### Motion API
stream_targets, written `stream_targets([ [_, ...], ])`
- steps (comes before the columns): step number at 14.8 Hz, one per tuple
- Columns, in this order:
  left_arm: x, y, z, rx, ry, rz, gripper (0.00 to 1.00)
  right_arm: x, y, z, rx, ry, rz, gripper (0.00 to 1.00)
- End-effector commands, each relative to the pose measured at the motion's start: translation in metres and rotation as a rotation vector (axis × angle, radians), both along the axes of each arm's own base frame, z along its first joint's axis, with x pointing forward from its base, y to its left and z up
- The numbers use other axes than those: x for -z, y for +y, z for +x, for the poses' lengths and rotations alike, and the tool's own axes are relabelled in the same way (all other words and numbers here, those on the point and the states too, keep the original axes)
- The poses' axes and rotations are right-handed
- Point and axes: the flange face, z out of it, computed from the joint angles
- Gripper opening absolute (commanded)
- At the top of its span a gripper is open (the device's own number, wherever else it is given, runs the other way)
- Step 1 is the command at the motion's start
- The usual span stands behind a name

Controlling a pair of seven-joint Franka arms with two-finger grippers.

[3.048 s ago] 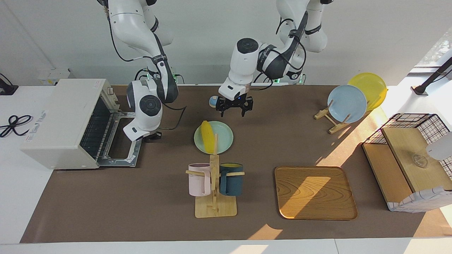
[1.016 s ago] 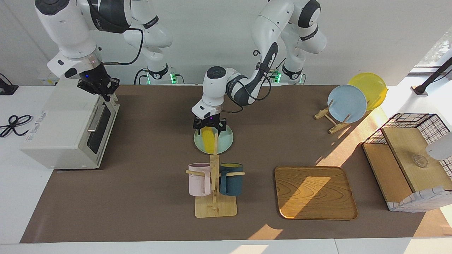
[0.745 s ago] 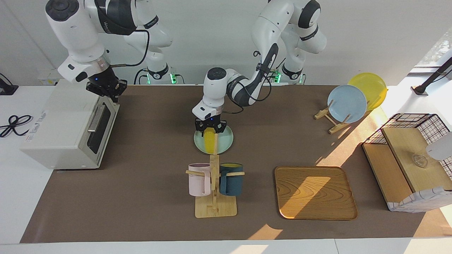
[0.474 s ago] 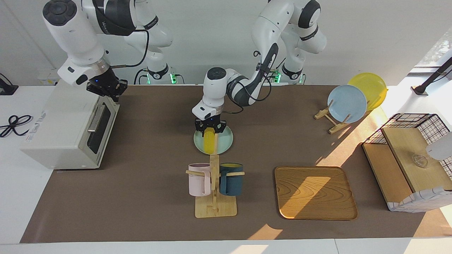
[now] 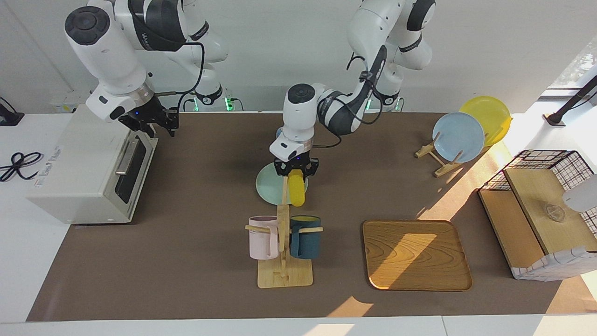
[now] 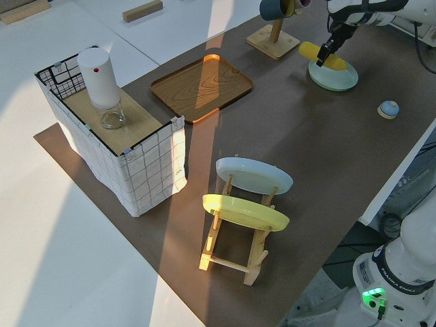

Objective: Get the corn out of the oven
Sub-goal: 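Lift the corn and carry it toward the wooden tray with the left gripper, then lower the corn onto the wooden tray and open the left gripper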

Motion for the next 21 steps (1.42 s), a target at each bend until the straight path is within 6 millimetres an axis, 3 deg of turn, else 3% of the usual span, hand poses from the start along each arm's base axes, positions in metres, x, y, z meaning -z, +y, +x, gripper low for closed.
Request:
stream_targets([
  [1, -0.022, 0.06, 0.028, 0.051, 0.016, 0.06, 0.0, -0.006, 0.0, -0.004, 0.041, 0.007, 0.021, 1.0],
  [5, -0.038, 0.17, 0.122, 0.006, -0.02, 0.022, 0.0, -0.006, -0.001, -0.007, 0.045, 0.01, 0.02, 1.0],
  [6, -0.042, 0.193, 0.138, 0.022, -0.034, 0.017, 0.0, -0.006, -0.001, -0.006, 0.045, 0.007, 0.019, 1.0],
  [7, -0.041, 0.228, 0.155, 0.016, -0.039, 0.015, 0.0, -0.008, -0.002, -0.006, 0.045, 0.002, 0.019, 1.0],
  [8, -0.031, 0.249, 0.169, 0.011, -0.029, 0.011, 0.0, -0.009, -0.004, -0.005, 0.05, 0.001, 0.019, 1.0],
  [10, -0.02, 0.266, 0.2, -0.002, -0.038, -0.012, 0.0, -0.01, -0.007, -0.005, 0.054, 0.001, 0.019, 1.0],
  [12, 0.009, 0.275, 0.233, -0.032, -0.043, -0.038, 0.0, -0.011, -0.007, -0.006, 0.054, -0.001, 0.017, 1.0],
  [13, 0.021, 0.292, 0.245, -0.062, -0.051, -0.053, 0.0, -0.012, -0.006, -0.006, 0.053, -0.004, 0.016, 1.0],
  [15, 0.03, 0.303, 0.254, -0.074, -0.1, -0.055, 0.0, -0.011, -0.007, -0.005, 0.053, -0.004, 0.018, 1.0],
  [16, 0.047, 0.302, 0.248, -0.071, -0.112, -0.057, 0.0, -0.009, -0.009, -0.005, 0.057, -0.002, 0.019, 1.0],
  [18, 0.061, 0.31, 0.242, -0.083, -0.117, -0.062, 0.0, -0.011, -0.009, -0.004, 0.059, -0.013, 0.02, 1.0],
  [20, 0.065, 0.312, 0.236, -0.081, -0.121, -0.059, 0.0, -0.01, -0.009, -0.004, 0.057, -0.013, 0.018, 1.0],
  [21, 0.065, 0.313, 0.235, -0.078, -0.116, -0.056, 0.05, -0.009, -0.009, -0.004, 0.057, -0.01, 0.018, 1.0],
])
